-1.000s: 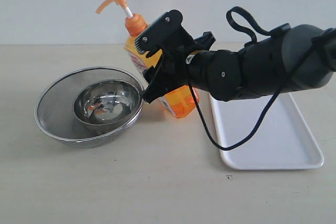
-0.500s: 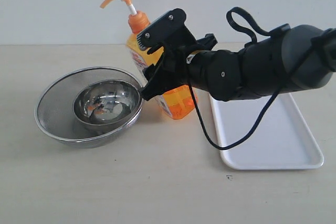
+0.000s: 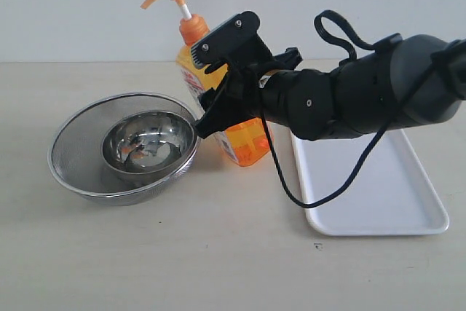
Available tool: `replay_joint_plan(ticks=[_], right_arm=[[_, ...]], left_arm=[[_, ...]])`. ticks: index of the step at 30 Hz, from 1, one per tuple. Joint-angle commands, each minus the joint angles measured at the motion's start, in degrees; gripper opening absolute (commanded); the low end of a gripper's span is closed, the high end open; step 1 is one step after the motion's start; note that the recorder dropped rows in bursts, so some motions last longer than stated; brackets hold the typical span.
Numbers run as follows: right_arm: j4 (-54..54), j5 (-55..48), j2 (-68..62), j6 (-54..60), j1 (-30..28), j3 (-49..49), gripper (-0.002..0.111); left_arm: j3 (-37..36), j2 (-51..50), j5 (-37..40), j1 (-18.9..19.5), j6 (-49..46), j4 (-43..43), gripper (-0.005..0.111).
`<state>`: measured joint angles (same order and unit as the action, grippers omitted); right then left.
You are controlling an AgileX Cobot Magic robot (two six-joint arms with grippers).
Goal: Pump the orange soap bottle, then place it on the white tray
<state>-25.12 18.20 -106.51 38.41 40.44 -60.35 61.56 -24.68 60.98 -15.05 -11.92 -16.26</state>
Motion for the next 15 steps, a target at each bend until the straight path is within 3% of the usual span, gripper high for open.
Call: replay_joint_plan(ticks=[1,15], right_arm=[[0.3,5.2,0.7,0.2,0.1,-0.4,0.000],[0.0,9.4,0.7,-1.0,0.1,-0.4,0.000]], left_arm=[[-0.4,0.3,-0.8,0.1,0.8,-0.2,0.005],[-0.4,0.3,-0.8,0.1,0.8,-0.2,0.005]])
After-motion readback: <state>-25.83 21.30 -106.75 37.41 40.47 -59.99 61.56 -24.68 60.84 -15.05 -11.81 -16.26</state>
